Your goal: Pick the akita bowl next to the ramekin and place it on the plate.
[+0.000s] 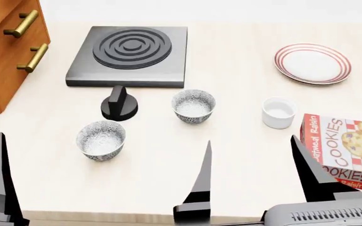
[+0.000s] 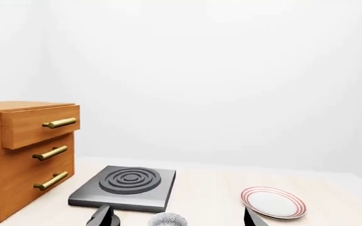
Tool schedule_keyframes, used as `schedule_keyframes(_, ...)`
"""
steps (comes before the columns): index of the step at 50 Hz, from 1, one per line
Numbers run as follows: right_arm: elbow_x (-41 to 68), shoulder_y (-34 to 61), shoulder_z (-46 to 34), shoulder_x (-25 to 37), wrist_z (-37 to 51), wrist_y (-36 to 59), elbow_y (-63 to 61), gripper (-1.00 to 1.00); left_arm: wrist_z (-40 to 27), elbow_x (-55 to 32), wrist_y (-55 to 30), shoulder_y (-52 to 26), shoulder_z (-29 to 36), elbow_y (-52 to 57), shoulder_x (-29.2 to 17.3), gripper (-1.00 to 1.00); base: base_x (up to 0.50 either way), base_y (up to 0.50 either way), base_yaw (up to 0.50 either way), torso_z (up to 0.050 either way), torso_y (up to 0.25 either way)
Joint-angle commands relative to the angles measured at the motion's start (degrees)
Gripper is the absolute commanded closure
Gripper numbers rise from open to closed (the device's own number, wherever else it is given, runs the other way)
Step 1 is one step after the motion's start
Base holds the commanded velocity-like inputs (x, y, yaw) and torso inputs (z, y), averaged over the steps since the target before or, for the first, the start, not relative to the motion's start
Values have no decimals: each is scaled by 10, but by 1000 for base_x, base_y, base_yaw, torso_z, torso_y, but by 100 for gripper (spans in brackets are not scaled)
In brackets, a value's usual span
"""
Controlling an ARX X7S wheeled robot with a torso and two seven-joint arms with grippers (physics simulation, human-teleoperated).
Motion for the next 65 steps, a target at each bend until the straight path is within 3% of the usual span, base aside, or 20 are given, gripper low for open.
schedule_keyframes(1, 6, 17, -19, 21, 25, -33, -1, -100, 28, -3, -16, -2, -20, 6, 17, -100, 0, 0, 0, 0, 0)
schedule_keyframes(65, 3, 28, -69, 68, 64, -103, 10, -100, 27, 4, -27, -3, -17, 6, 16, -100, 127, 0, 0, 0, 0)
